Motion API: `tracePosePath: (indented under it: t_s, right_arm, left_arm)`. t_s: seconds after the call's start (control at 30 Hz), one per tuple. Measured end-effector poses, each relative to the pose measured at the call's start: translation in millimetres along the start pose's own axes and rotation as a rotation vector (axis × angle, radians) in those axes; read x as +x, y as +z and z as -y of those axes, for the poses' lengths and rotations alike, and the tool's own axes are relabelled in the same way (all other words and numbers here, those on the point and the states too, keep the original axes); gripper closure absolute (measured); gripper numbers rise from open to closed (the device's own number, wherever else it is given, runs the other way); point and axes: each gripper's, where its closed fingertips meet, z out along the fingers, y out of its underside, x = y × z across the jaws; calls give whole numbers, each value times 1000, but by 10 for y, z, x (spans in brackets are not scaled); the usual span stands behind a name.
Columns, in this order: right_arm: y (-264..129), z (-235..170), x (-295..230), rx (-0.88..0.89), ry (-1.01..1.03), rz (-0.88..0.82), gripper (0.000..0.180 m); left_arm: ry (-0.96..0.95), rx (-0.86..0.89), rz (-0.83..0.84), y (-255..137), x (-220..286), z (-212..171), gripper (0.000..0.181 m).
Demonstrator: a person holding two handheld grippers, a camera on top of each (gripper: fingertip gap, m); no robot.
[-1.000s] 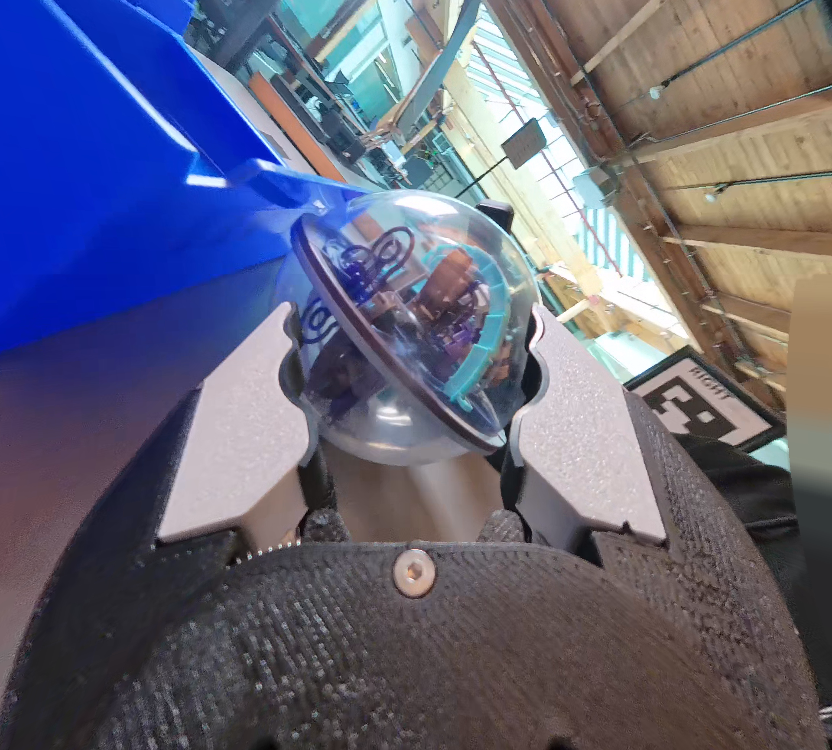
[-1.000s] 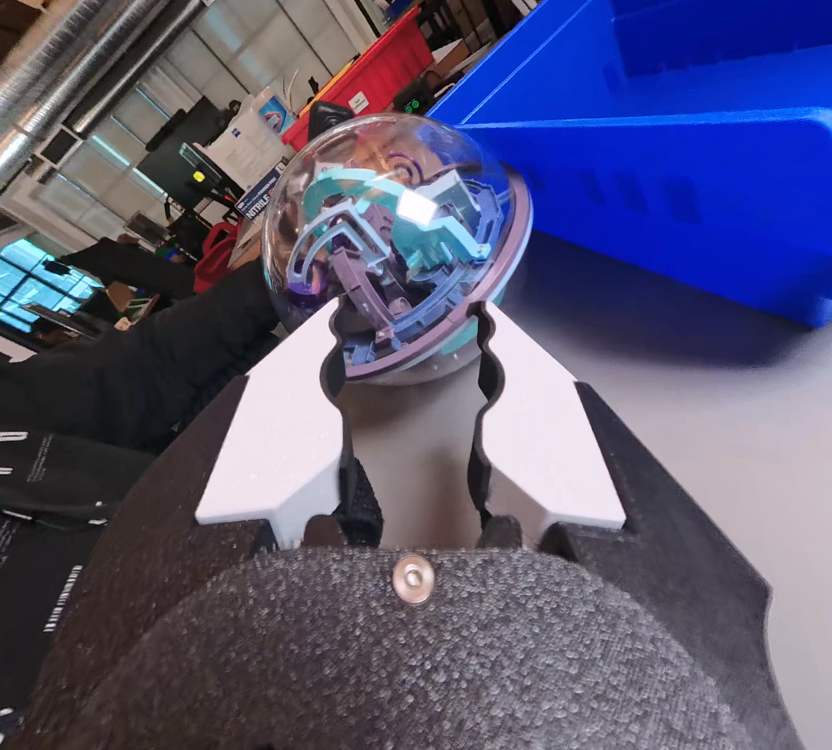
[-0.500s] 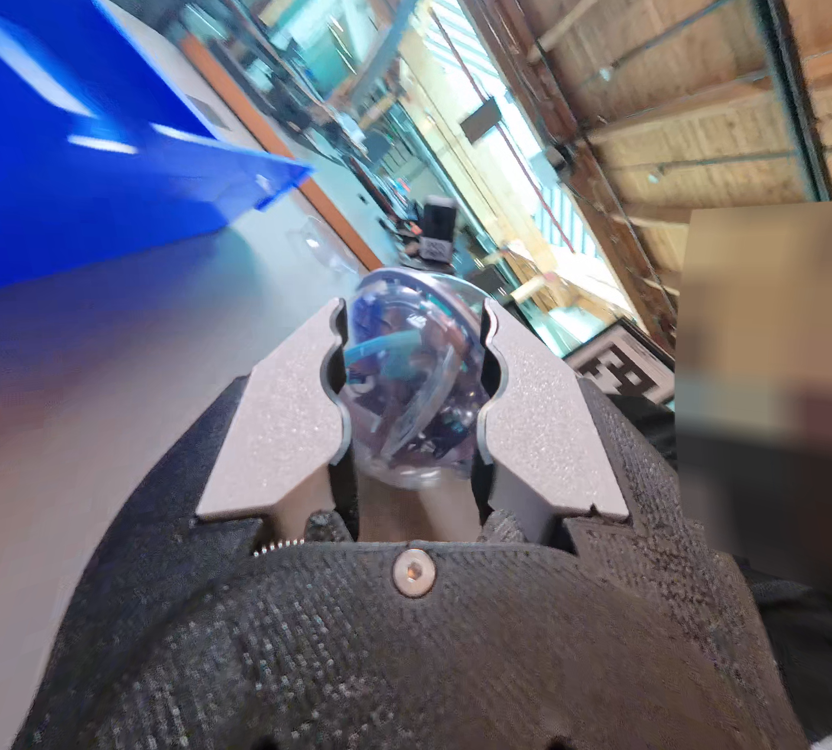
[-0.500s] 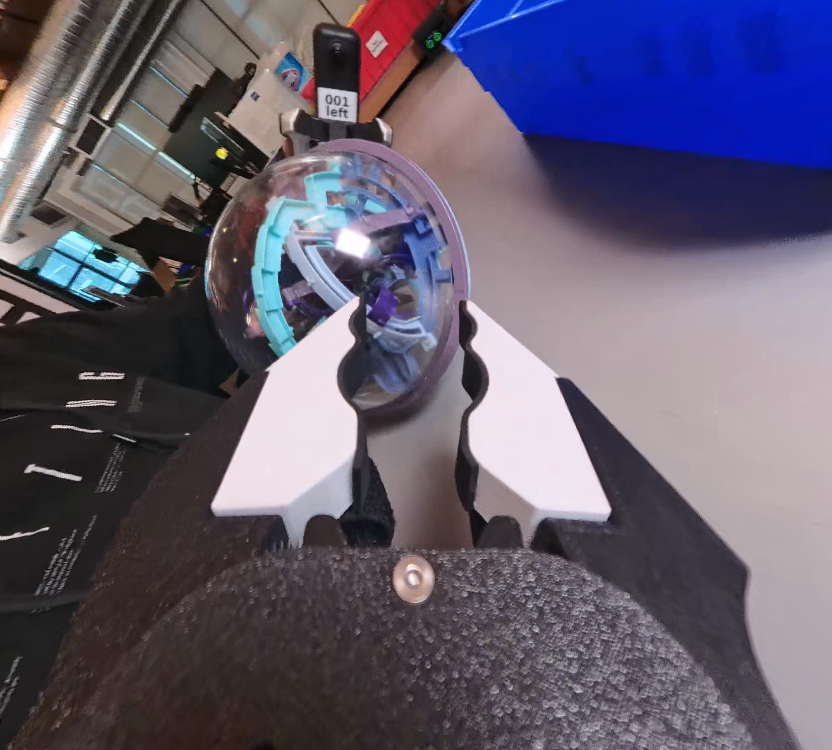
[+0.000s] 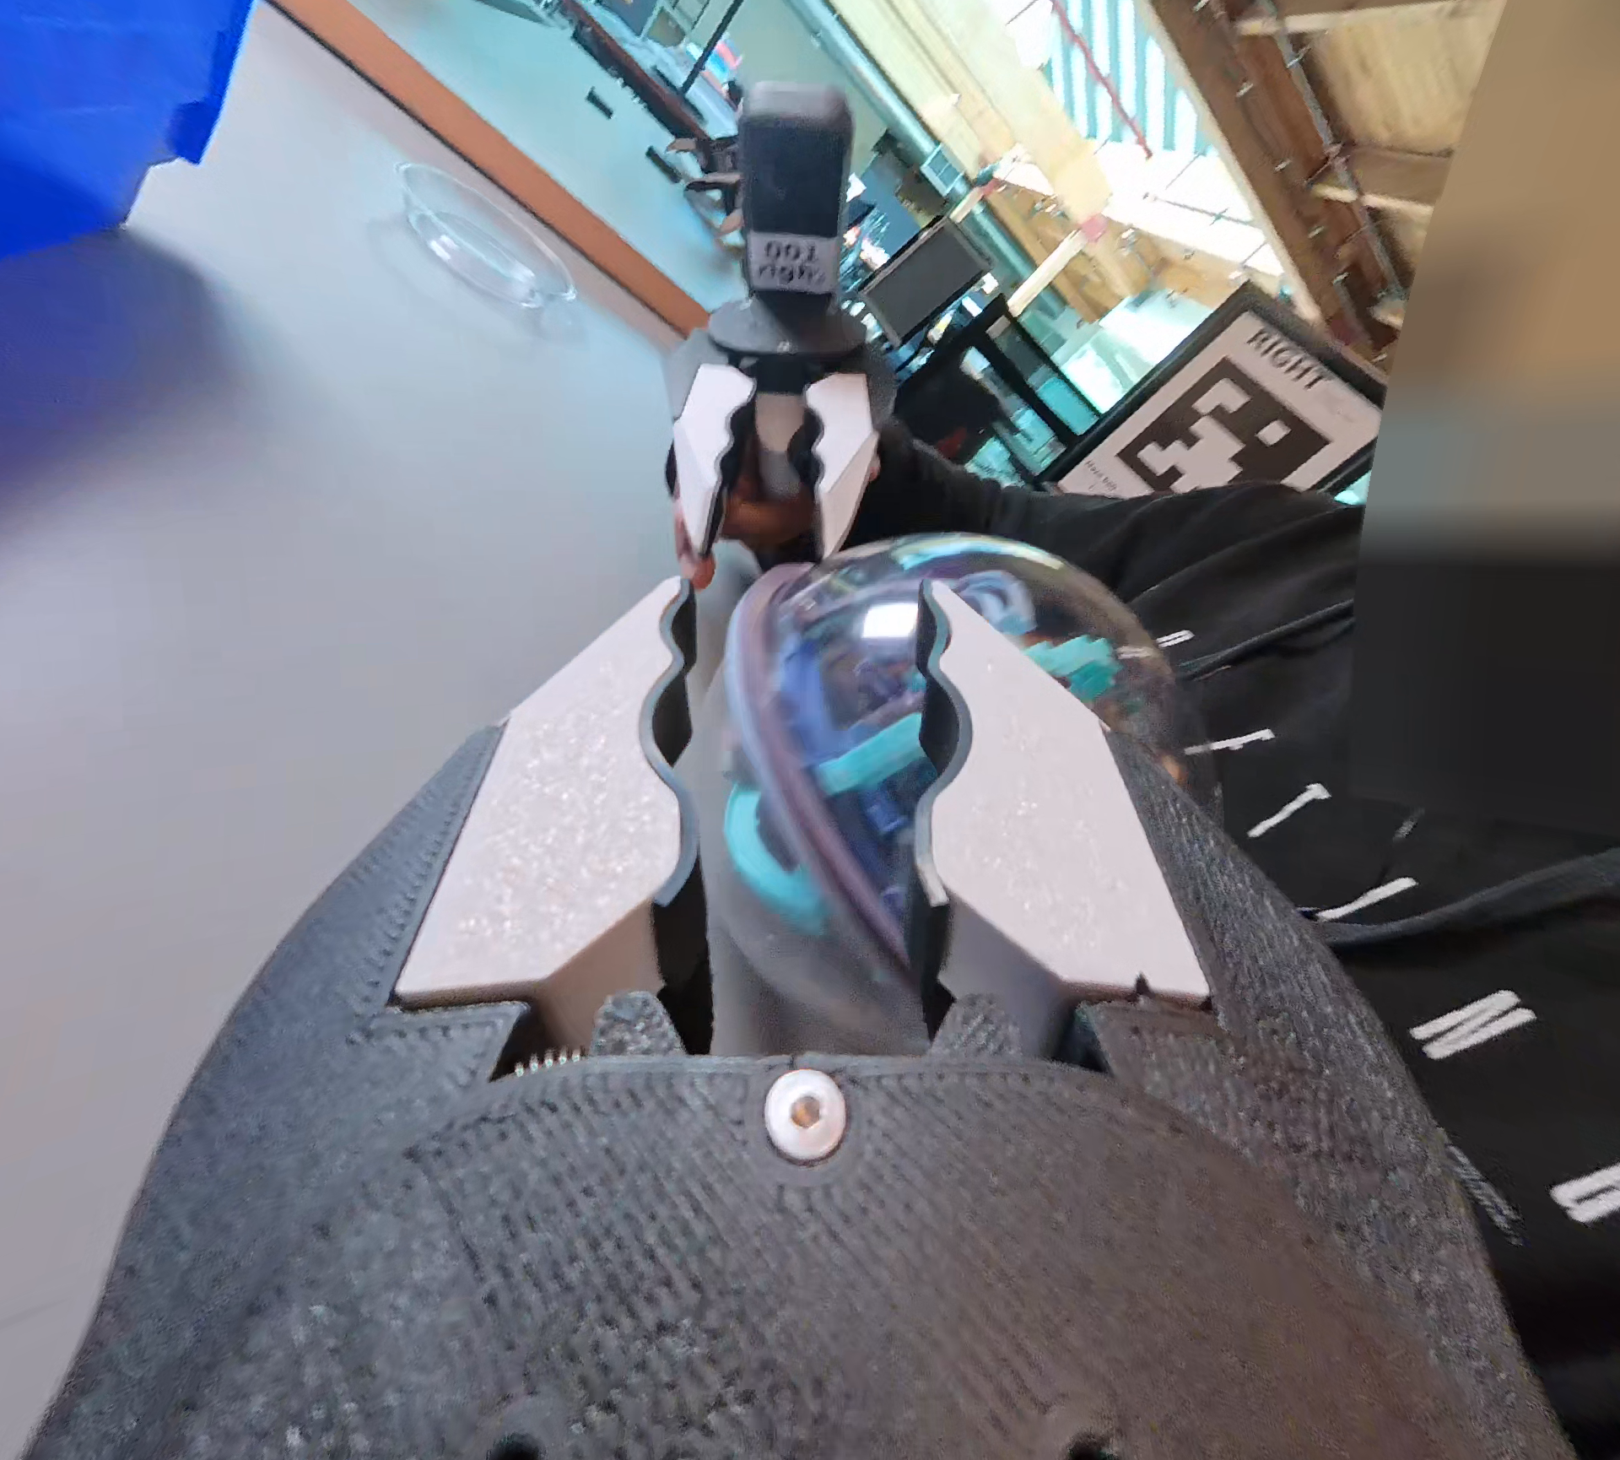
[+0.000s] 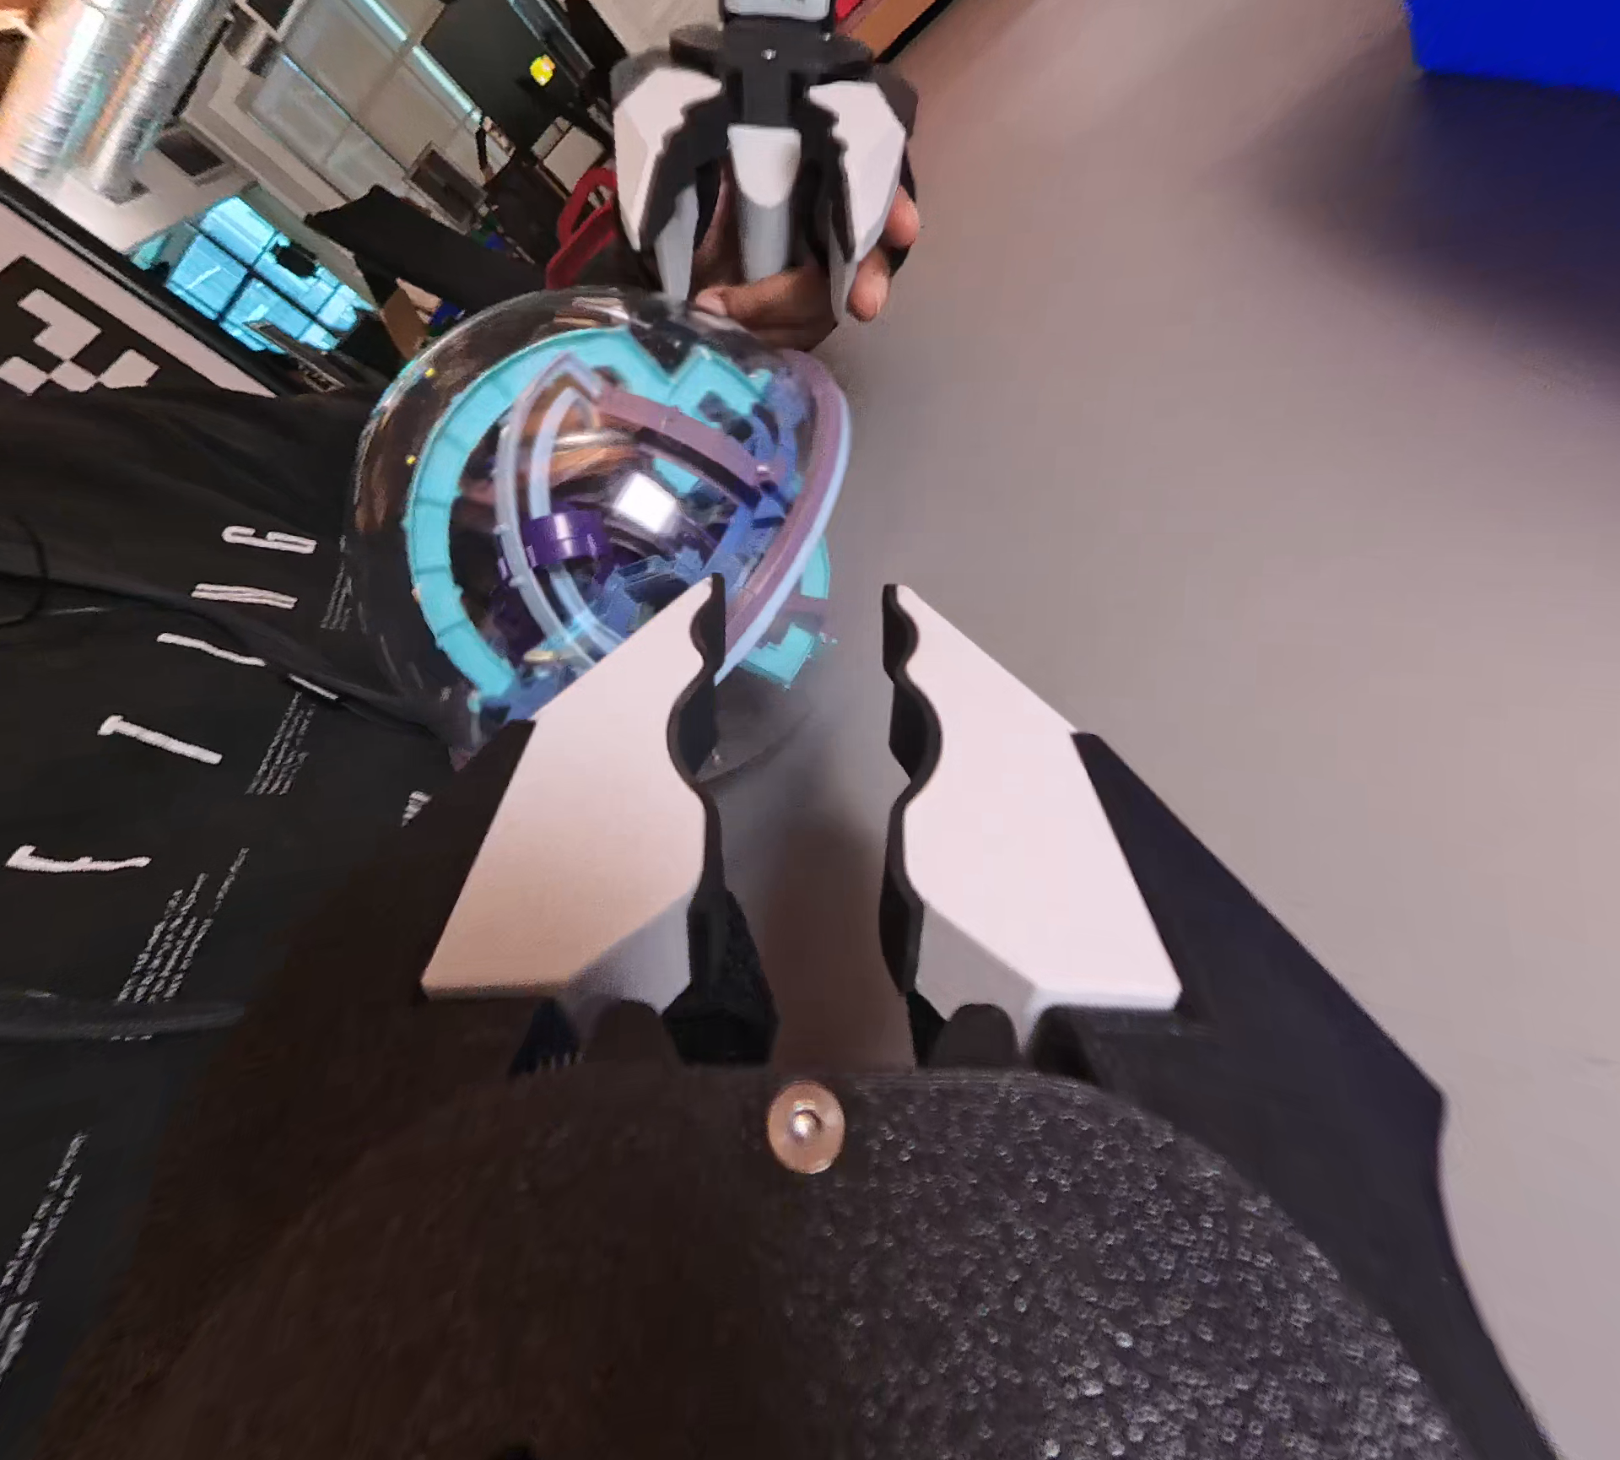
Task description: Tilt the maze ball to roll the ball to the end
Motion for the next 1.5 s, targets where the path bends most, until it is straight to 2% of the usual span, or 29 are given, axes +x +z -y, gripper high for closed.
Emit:
tracePosePath:
  t_s: [0.07, 0.13, 0.23, 0.33, 0.5, 0.6, 0.77, 0.87, 0.93, 1.07, 1.13, 1.27, 1.33, 1.5]
  right_arm:
    - [18, -59, -92, -17, 8, 34, 147]
    - [7, -109, -150, -27, 15, 43, 146]
    - [-41, -235, -267, -43, 84, 61, 144]
    - [-44, -440, -569, -65, 175, 138, 140]
    - [107, -621, -1246, -50, 251, 255, 140]
    - [246, -646, -1458, -52, 184, 196, 143]
    - [348, -622, -1709, -63, 68, 103, 144]
    - [402, -607, -1688, -95, -69, -45, 143]
    - [418, -602, -1576, -104, -89, -116, 154]
    - [412, -594, -1477, -108, -78, -120, 157]
    - [386, -586, -1441, -105, -67, -122, 159]
    - [286, -542, -1235, -90, -89, -194, 177]
    - [288, -564, -1232, -104, -64, -159, 171]
    - [245, -528, -1248, -78, 36, -60, 151]
  left_arm:
    - [4, 13, -9, -59, 117, 30, 129]
    - [5, -39, 27, -155, 182, -110, 123]
    - [-137, -15, 17, -355, 297, -316, 119]
    - [-262, 38, -4, -496, 449, -528, 114]
    - [-336, 77, 17, -718, 670, -758, 110]
    - [-346, 39, 5, -718, 788, -939, 107]
    - [-307, 77, -13, -729, 944, -991, 104]
    - [-256, 86, 10, -732, 1019, -1025, 97]
    - [-224, 91, 46, -717, 1027, -1030, 95]
    - [-169, 100, 97, -711, 1033, -1035, 90]
    - [-180, 111, 82, -739, 1049, -1038, 92]
    - [-165, 80, 65, -832, 1047, -1103, 103]
    - [-184, 98, 122, -903, 921, -1110, 101]
    - [-193, 62, 114, -885, 965, -1214, 103]
